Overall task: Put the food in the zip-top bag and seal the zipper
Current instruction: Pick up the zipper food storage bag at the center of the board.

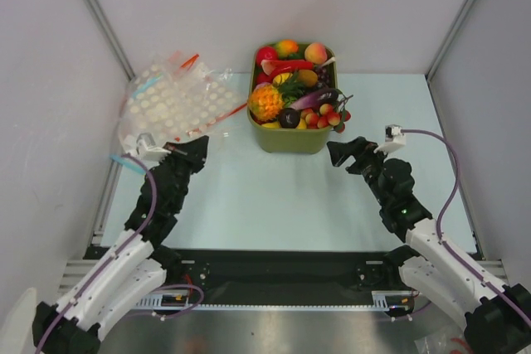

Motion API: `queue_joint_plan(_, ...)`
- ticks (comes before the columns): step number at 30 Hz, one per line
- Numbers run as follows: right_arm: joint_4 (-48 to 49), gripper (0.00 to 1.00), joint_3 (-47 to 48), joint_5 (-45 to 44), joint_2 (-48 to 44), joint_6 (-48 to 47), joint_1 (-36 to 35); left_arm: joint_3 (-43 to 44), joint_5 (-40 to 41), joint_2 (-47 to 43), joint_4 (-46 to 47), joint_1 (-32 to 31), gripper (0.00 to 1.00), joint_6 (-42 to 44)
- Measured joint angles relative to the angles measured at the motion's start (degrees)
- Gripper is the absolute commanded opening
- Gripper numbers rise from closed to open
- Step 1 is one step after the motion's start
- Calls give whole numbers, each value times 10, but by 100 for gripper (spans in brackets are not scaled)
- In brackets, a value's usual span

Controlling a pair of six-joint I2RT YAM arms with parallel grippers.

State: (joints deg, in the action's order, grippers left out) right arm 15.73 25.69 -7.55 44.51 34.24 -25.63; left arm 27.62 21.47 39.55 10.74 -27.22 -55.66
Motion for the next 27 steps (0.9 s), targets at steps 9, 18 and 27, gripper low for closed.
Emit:
queue_joint_plan(9, 89, 78, -13, 152, 28, -57, -23, -33, -9, -111, -30, -8, 0, 16)
queue_joint_plan(18, 101, 68, 22, 230, 96, -142, -133, -34, -128, -12, -16, -12, 0, 22)
queue_joint_plan(27, 104, 58, 62, 279, 170, -206, -200, -30, -202, 4, 13, -41, 0, 23)
